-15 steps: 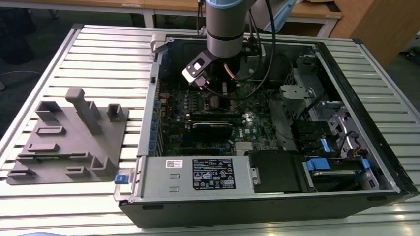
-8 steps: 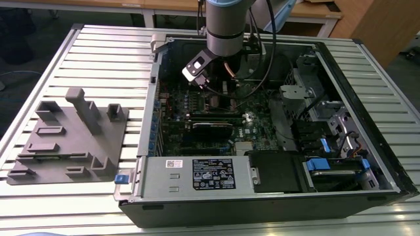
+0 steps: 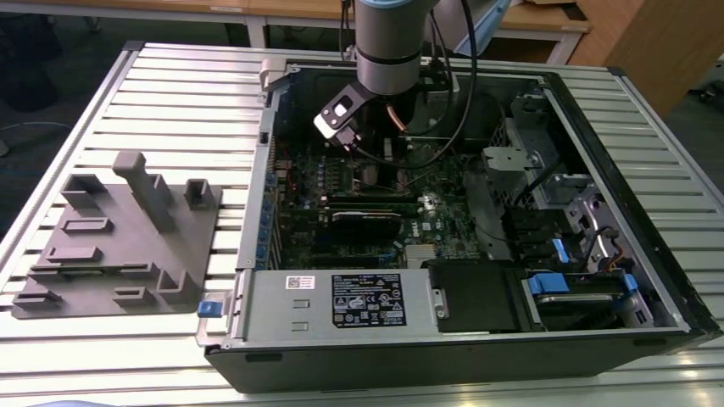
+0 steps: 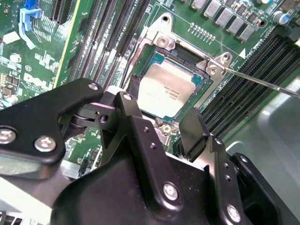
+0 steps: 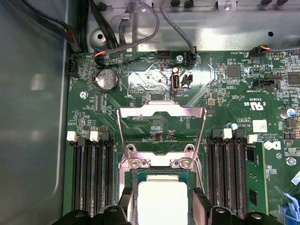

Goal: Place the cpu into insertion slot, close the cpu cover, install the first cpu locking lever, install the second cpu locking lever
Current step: 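Place the cpu into insertion slot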

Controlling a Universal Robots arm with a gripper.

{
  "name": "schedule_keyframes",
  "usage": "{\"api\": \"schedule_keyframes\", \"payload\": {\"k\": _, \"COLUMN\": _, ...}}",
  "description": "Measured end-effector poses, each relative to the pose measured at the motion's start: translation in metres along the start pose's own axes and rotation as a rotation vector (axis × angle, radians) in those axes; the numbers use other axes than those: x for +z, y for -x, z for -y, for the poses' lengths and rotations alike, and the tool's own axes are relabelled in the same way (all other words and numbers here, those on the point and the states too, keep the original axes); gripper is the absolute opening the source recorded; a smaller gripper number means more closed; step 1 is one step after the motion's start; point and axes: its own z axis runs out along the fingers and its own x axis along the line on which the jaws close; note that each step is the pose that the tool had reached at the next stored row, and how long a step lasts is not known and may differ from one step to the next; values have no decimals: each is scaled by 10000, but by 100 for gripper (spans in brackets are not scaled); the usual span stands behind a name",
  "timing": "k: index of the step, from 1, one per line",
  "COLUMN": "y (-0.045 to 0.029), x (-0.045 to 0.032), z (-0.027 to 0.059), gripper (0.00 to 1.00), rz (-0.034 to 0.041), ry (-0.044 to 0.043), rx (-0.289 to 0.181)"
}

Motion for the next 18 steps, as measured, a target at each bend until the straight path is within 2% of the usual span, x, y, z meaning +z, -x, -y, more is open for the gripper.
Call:
{"api": "schedule_keyframes", "payload": {"k": 4, "y": 0, "x": -1, "z": 0, "gripper": 60, "rz": 0, "ry": 0, "rx": 0}}
{"api": "schedule_keyframes", "payload": {"k": 7, "y": 0, "x": -2, "z": 0, "gripper": 41, "rz": 0, "ry": 0, "rx": 0}}
{"api": "schedule_keyframes", "payload": {"k": 10, "y": 0, "x": -2, "z": 0, "gripper": 35, "rz": 0, "ry": 0, "rx": 0}}
{"api": "schedule_keyframes", "payload": {"k": 13, "y": 0, "x": -3, "z": 0, "gripper": 17, "rz": 0, "ry": 0, "rx": 0}}
{"api": "schedule_keyframes", "payload": {"k": 14, "y": 0, "x": -3, "z": 0, "gripper": 17, "rz": -1, "ry": 0, "rx": 0}}
{"api": "schedule_keyframes", "payload": {"k": 15, "y": 0, "x": -3, "z": 0, "gripper": 11, "rz": 0, "ry": 0, "rx": 0}}
{"api": "schedule_keyframes", "payload": {"k": 18, "y": 0, "x": -4, "z": 0, "gripper": 11, "rz": 0, "ry": 0, "rx": 0}}
